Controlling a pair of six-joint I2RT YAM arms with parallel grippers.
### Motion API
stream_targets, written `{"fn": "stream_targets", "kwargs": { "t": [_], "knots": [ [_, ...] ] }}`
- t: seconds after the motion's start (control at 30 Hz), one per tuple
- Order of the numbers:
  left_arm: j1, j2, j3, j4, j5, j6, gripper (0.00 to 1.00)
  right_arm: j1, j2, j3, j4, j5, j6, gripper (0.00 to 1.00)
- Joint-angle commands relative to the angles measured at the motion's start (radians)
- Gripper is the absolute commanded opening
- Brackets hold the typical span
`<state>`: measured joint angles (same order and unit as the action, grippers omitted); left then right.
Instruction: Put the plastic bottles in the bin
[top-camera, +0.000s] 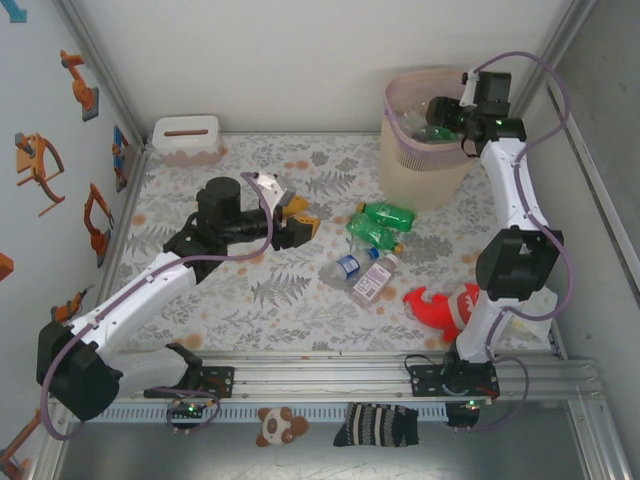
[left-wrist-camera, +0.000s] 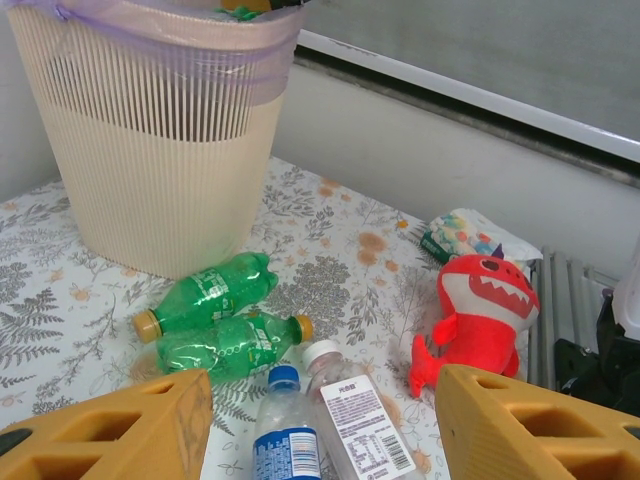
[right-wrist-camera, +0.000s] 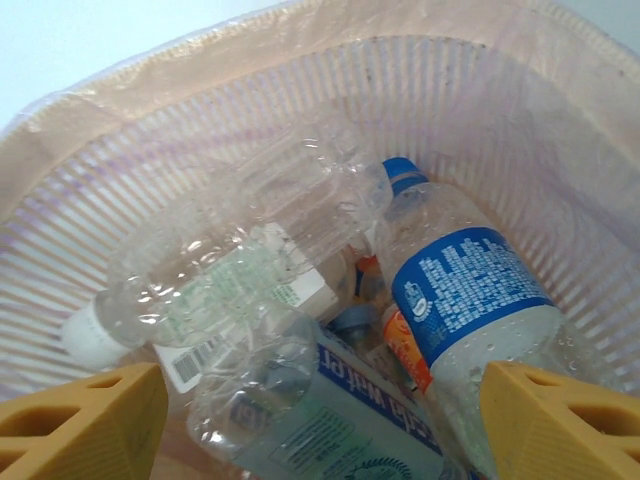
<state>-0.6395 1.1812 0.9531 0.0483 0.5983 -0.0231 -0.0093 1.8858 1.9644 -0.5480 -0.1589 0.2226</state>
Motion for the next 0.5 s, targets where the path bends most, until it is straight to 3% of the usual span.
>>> {"fn": "stream_targets", "kwargs": {
  "t": [0.0, 0.13, 0.27, 0.47],
  "knots": [
    [0.006, -0.009, -0.008, 0.033, 0.009, -0.012, 0.6, -0.011, -0.091, 0.001, -0.041, -0.023, 0.029, 0.8],
    [0.005, 0.001, -0.002, 0.037, 0.013, -0.015, 0.6, -0.011, -0.109, 0.006, -0.042, -0.044, 0.033, 0.72],
    [0.005, 0.006, -0.001, 0.041, 0.018, -0.016, 0.6, -0.01, -0.105, 0.01, -0.052, -0.072, 0.036, 0.54],
    [0.004, 0.01, 0.0, 0.041, 0.017, -0.017, 0.6, -0.011, -0.06, -0.002, -0.121, -0.061, 0.026, 0.37]
  ]
}}
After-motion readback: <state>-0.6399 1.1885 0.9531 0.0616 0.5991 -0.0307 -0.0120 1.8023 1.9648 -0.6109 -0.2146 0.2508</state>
